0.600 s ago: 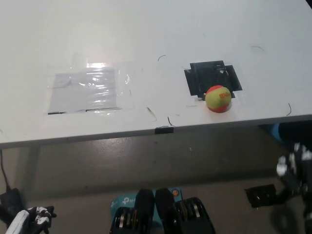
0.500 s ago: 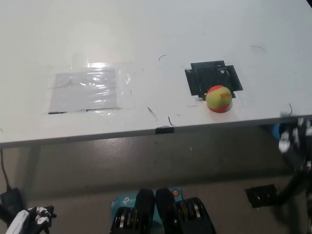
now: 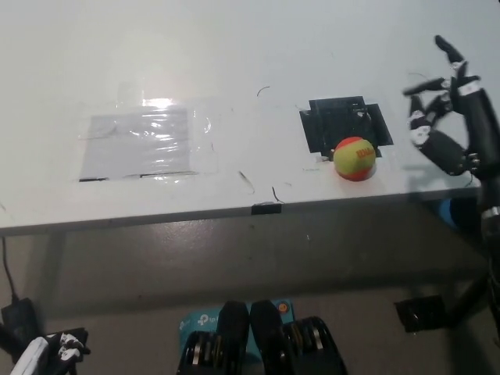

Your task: The robot uses right hand to squeeze a small tennis ball placed on the black area of the table

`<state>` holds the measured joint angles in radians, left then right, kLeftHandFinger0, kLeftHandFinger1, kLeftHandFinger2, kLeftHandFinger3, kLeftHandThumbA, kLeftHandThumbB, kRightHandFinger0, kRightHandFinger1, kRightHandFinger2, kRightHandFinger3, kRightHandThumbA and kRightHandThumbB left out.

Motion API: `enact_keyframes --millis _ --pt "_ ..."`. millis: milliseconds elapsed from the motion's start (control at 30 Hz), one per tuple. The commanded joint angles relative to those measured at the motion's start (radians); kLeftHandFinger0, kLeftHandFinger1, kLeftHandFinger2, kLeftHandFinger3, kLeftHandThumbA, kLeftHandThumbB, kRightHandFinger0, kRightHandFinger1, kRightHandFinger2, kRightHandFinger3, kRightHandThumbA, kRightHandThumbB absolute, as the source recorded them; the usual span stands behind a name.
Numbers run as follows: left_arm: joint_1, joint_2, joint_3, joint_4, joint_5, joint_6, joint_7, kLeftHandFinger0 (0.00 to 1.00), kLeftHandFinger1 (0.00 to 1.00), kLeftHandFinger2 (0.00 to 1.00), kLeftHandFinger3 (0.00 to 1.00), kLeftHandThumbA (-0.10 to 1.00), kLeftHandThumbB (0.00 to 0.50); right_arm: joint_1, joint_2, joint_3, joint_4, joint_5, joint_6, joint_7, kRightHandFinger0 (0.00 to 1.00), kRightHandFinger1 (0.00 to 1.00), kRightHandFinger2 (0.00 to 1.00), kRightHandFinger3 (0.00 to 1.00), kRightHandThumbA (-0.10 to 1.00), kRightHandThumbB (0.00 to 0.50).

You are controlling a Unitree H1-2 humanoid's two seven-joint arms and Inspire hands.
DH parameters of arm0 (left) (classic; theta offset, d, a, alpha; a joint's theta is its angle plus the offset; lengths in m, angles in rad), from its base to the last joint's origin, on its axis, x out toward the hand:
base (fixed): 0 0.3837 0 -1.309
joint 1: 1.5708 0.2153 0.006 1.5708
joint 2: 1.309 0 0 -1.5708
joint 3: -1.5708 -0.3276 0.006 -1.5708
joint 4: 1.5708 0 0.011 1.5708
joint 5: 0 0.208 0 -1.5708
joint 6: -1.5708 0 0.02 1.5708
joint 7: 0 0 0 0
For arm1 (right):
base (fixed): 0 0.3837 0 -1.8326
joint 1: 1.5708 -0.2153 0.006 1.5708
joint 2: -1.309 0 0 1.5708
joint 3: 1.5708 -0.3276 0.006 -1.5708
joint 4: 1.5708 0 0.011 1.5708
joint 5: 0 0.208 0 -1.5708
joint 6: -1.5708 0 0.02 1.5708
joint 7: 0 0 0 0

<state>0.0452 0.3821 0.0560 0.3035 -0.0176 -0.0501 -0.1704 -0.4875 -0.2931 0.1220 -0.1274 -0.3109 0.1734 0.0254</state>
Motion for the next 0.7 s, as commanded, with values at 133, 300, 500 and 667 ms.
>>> enact_keyframes --millis 133,300,500,667 --pt "-0.012 0.024 0.013 -0.024 -0.011 -0.003 -0.02 0.0 0.0 0.19 0.38 0.63 0.483 -0.125 -0.035 0.116 0.092 -0.113 0.143 0.128 0.98 1.0 1.0 1.0 0.46 0.331" --pt "-0.018 0.026 0.014 -0.014 -0.014 -0.014 -0.027 0.0 0.0 0.18 0.39 0.63 0.486 -0.178 -0.032 0.175 0.169 -0.148 0.181 0.162 1.0 1.0 1.0 1.0 0.54 0.376" --pt "-0.022 0.025 0.009 -0.02 -0.008 0.001 -0.029 0.0 0.0 0.16 0.35 0.63 0.485 -0.236 -0.006 0.227 0.28 -0.211 0.173 0.134 1.0 1.0 1.0 1.0 0.6 0.417" --pt "-0.027 0.025 0.006 -0.022 -0.007 -0.007 -0.035 0.01 0.03 0.21 0.37 0.63 0.46 -0.266 0.025 0.23 0.367 -0.215 0.143 0.094 1.0 1.0 1.0 1.0 0.59 0.419"
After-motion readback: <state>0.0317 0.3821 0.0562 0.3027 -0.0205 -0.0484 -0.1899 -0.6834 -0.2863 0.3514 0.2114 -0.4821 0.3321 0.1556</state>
